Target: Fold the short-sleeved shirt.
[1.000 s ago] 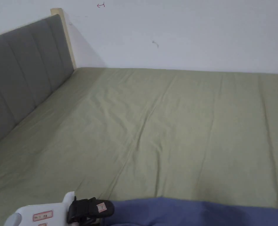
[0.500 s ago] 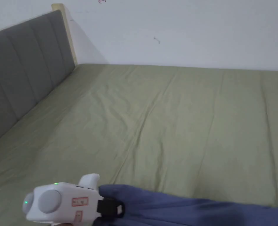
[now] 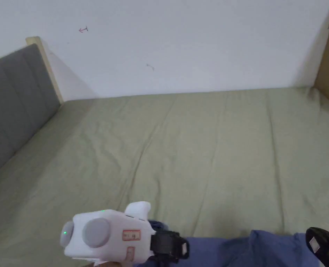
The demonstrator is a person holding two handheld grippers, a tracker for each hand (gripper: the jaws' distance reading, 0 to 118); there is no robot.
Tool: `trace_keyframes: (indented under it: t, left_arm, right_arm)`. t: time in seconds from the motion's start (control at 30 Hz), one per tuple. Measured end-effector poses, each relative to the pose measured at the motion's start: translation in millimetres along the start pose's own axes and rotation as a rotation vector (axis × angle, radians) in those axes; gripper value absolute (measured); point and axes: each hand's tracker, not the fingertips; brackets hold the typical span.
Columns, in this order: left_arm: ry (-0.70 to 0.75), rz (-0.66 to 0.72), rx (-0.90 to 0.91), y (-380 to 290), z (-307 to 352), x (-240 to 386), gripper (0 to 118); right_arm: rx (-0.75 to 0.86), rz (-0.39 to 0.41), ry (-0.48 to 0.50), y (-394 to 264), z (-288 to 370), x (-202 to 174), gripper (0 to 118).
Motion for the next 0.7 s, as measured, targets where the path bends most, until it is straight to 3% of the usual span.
trace_keyframes:
  t: [0.03, 0.07, 0.1, 0.23, 0.33, 0.37, 0.4, 0.43, 0.47, 0.63, 0.7]
  left_arm:
    - [-0.029, 0.013, -0.038, 3, -12, 4, 117]
    - [-0.008, 0.0, -0.015, 6, -17, 5, 110]
    - [0.011, 0.005, 0.007, 2, -13, 11, 110]
    - [0.154, -0.018, 0.109, -2, 20, 2, 110]
    - [0.202, 0.039, 0.161, -11, 43, -10, 110]
    - [0.18, 0.051, 0.193, -13, 51, 4, 93]
    - [0.172, 0.052, 0.194, -15, 51, 9, 55]
    - [0.197, 0.053, 0.185, -16, 43, 12, 7]
    - [0.224, 0.041, 0.188, -18, 35, 16, 0]
    - [0.204, -0.033, 0.055, -16, -23, 33, 0]
    - [0.249, -0.08, -0.015, -14, -56, 47, 0]
  right_arm:
    - [-0.002, -0.001, -0.005, 0, 1, 4, 0]
    - [-0.005, -0.001, -0.012, 0, 3, 6, 0]
    - [-0.007, 0.0, -0.015, 0, 4, 9, 0]
    - [0.001, -0.009, -0.014, -5, 5, 17, 0]
    - [-0.008, -0.015, -0.016, -8, 1, 20, 0]
    - [-0.011, -0.018, -0.018, -8, 0, 22, 0]
    - [-0.013, -0.023, -0.019, -9, -1, 22, 0]
    - [-0.015, -0.03, -0.016, -9, -1, 22, 0]
    - [-0.015, -0.035, -0.014, -9, -1, 24, 0]
    - [-0.017, -0.043, -0.026, -9, 0, 29, 0]
    - [-0.043, -0.132, -0.008, -8, 0, 33, 0]
